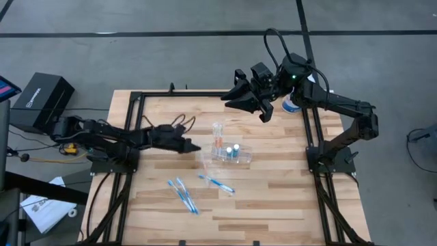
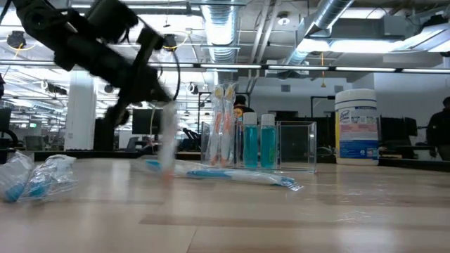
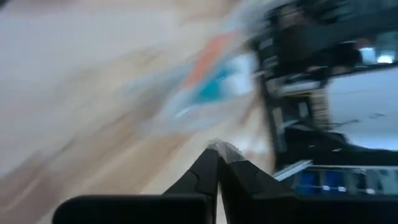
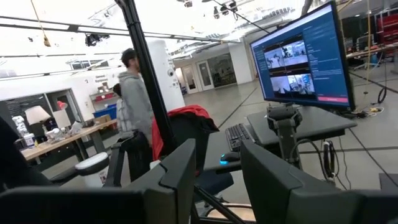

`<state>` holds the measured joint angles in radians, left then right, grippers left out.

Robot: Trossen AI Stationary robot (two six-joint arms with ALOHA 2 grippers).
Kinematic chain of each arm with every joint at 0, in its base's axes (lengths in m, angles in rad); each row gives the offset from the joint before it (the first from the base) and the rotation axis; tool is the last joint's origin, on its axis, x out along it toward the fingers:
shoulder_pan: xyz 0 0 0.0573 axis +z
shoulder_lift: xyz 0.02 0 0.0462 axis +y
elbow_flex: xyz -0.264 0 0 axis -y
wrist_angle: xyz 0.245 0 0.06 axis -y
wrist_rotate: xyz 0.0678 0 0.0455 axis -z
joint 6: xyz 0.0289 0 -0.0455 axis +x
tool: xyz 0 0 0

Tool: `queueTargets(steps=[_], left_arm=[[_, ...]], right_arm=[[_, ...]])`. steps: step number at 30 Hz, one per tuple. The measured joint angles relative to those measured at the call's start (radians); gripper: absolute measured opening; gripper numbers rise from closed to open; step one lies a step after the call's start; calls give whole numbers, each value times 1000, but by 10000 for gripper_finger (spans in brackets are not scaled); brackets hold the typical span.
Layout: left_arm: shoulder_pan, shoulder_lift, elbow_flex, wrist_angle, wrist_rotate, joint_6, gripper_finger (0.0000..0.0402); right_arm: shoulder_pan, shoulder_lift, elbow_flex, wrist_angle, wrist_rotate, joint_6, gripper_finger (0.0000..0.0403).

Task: Pick & Place toothbrushing station
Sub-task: Put the orange toothbrush into the transparent organizer

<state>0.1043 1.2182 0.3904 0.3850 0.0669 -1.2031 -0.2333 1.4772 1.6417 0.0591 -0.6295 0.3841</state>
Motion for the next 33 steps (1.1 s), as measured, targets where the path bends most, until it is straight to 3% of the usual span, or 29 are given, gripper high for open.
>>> queueTargets(steps=[6,18,33], left_arm=[[0,-111,19,83,-60,156,0],[10,-331,60,96,-21,420,0],[114,-328,161,98,103,522,0]], right_arm=[[-19,0,0,8,0,9,118],[-55,0,0,50,17,24,118],[-76,0,0,108,67,69,118]])
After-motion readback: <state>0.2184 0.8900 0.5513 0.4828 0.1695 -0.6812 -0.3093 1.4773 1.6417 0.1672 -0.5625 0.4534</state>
